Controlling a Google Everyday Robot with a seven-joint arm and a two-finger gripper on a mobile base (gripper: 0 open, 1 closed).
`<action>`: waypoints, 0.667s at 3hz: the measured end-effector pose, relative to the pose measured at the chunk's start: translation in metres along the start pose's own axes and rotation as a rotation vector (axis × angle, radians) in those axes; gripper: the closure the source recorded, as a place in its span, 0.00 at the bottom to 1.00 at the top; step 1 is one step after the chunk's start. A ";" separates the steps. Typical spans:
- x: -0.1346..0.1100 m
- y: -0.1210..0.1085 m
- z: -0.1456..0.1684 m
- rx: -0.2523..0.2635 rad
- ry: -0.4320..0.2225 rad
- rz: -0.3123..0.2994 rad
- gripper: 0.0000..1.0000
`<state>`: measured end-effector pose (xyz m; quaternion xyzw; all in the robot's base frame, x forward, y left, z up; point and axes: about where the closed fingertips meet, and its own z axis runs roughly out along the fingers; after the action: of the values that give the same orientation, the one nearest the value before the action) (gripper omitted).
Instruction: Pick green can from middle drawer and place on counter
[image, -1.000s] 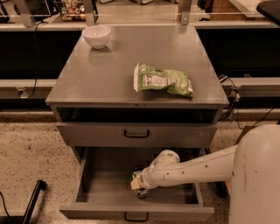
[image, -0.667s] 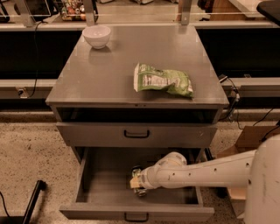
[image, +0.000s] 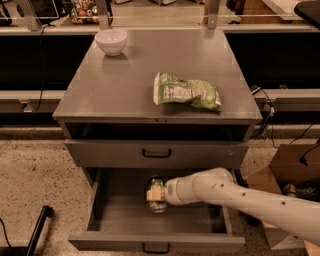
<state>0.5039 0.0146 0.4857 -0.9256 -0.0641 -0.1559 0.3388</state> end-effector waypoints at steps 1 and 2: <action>0.036 -0.047 -0.056 0.080 0.002 -0.064 1.00; 0.039 -0.078 -0.088 0.087 -0.091 -0.182 1.00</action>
Offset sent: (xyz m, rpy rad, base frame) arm -0.0290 -0.0028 0.1731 -0.0672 -0.0086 0.4193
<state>0.5012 0.0177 0.6098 -0.9065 -0.1698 -0.1407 0.3601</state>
